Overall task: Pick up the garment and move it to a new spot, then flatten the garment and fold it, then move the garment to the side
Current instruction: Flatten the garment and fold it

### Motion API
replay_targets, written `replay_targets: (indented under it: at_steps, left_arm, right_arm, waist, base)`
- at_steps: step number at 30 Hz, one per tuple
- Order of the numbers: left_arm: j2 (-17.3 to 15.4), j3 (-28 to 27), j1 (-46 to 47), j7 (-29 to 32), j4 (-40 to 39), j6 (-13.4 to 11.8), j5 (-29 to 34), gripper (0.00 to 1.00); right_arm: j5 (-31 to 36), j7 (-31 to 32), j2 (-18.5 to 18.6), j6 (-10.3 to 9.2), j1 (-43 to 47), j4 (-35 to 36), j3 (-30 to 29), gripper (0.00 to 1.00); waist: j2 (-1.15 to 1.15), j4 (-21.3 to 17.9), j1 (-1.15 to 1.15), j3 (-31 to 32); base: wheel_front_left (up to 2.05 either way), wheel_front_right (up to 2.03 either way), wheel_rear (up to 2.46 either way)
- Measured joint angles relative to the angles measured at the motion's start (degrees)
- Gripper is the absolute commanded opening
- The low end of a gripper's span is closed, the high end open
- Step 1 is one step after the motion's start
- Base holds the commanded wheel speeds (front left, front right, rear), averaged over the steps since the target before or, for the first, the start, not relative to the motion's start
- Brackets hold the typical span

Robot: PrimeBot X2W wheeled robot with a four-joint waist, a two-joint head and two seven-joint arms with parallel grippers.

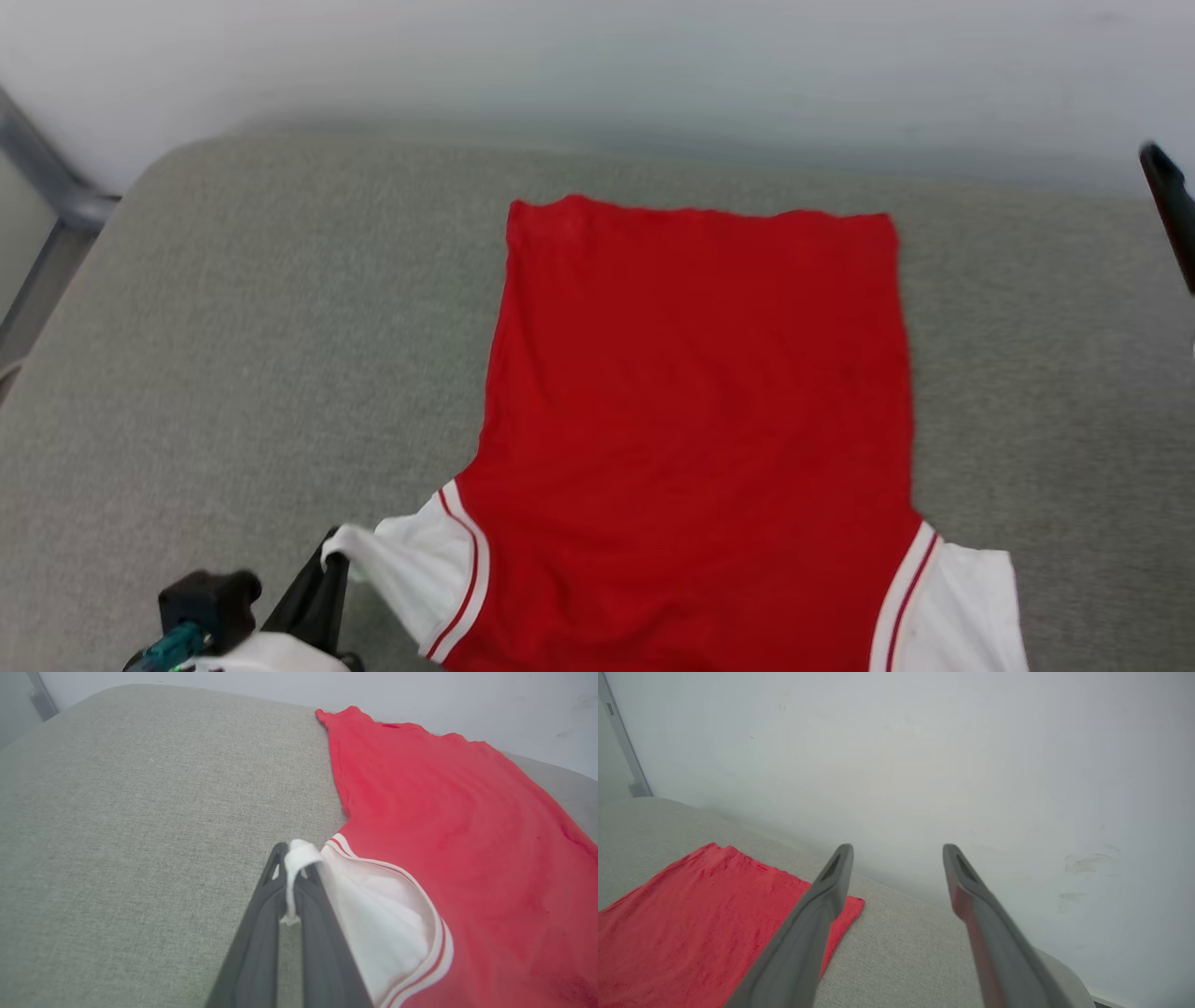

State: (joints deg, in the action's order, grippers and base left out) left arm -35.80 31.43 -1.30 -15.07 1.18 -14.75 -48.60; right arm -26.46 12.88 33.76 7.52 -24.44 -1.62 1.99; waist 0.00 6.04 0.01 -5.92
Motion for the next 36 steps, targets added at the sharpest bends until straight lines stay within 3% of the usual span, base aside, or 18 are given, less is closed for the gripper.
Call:
replay_targets:
  at_steps: [9,19,24,30,36]
  left_arm:
    - [5.6,-1.1,6.1,0.0,0.0,2.7,4.5,0.0]
    - [11.8,-3.4,10.5,0.0,0.8,6.7,9.4,0.0]
    - [14.8,-5.4,11.7,0.0,1.4,8.8,11.4,0.0]
    - [17.5,-7.5,12.7,0.0,2.5,11.4,13.9,0.0]
    - [19.6,-9.3,13.4,-0.2,4.0,13.8,15.9,0.0]
  right_arm:
    - [-2.8,22.1,0.7,0.0,-23.2,-11.1,9.1,1.0]
    - [-2.9,48.4,2.2,0.0,-37.7,-23.1,12.6,1.0]
    - [-0.7,54.3,2.2,0.0,-40.2,-24.9,12.9,1.0]
    - [1.0,56.3,0.9,-0.01,-40.5,-25.4,13.3,1.0]
    - [1.2,57.7,2.5,-0.01,-40.1,-24.7,14.3,1.0]
  waist:
    - [0.0,5.4,0.01,-9.4]
    - [0.0,10.7,0.01,-19.2]
    - [0.0,12.7,0.01,-23.9]
    - [0.0,14.3,0.0,-28.5]
    - [0.0,15.1,-0.02,-30.7]
  base:
    - [0.0,0.0,0.0]
    - [0.0,0.0,0.0]
    - [0.0,0.0,0.0]
    - [0.0,0.0,0.0]
    - [0.0,0.0,0.0]
